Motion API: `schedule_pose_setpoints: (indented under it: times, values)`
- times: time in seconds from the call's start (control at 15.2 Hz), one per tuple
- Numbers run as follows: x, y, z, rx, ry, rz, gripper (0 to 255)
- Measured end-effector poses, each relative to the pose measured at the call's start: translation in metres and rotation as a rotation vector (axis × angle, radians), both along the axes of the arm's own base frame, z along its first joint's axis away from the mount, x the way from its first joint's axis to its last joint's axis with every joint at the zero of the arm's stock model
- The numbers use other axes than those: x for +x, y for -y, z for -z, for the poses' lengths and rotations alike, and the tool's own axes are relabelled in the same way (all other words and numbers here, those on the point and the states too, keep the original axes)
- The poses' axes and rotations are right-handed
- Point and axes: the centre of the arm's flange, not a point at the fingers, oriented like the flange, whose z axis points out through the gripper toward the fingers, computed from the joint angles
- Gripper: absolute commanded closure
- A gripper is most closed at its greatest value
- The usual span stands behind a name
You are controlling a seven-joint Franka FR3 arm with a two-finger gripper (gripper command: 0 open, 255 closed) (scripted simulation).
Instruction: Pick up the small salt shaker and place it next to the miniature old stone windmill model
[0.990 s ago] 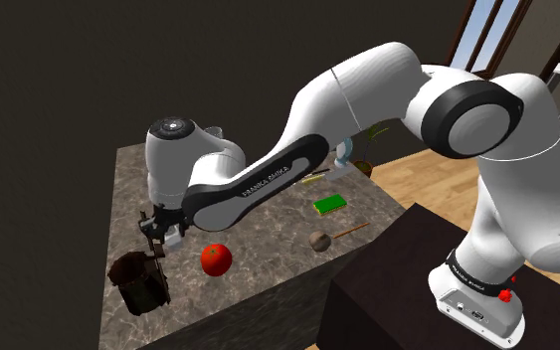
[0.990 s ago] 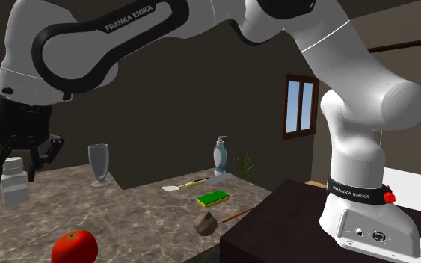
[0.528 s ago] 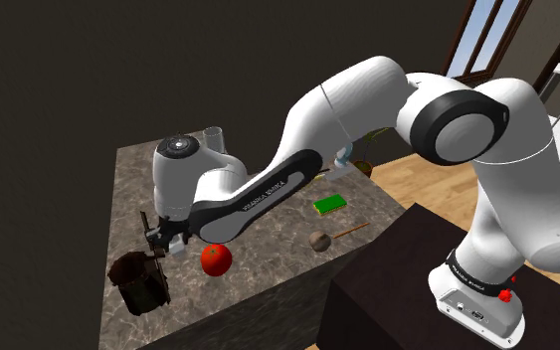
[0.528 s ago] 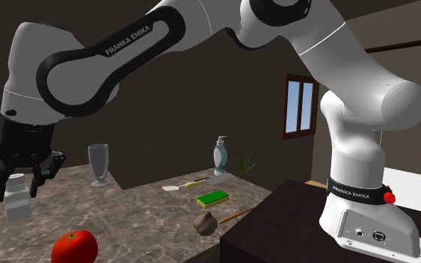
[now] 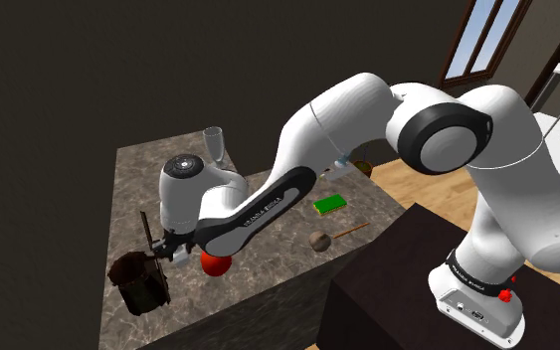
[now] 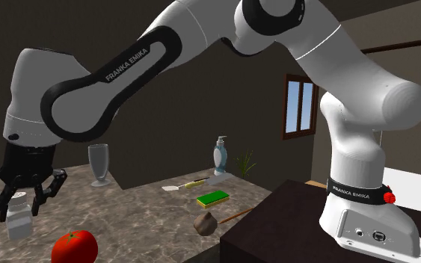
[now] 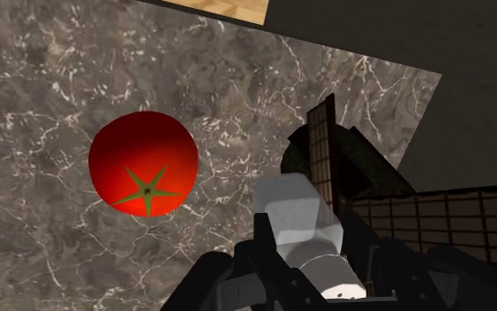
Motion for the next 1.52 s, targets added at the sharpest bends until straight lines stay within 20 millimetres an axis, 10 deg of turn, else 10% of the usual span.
schedule_pose_setpoints:
  times: [1.52]
  values:
    - [0.0, 0.001, 0.122, 0.0, 0.0, 0.0, 255]
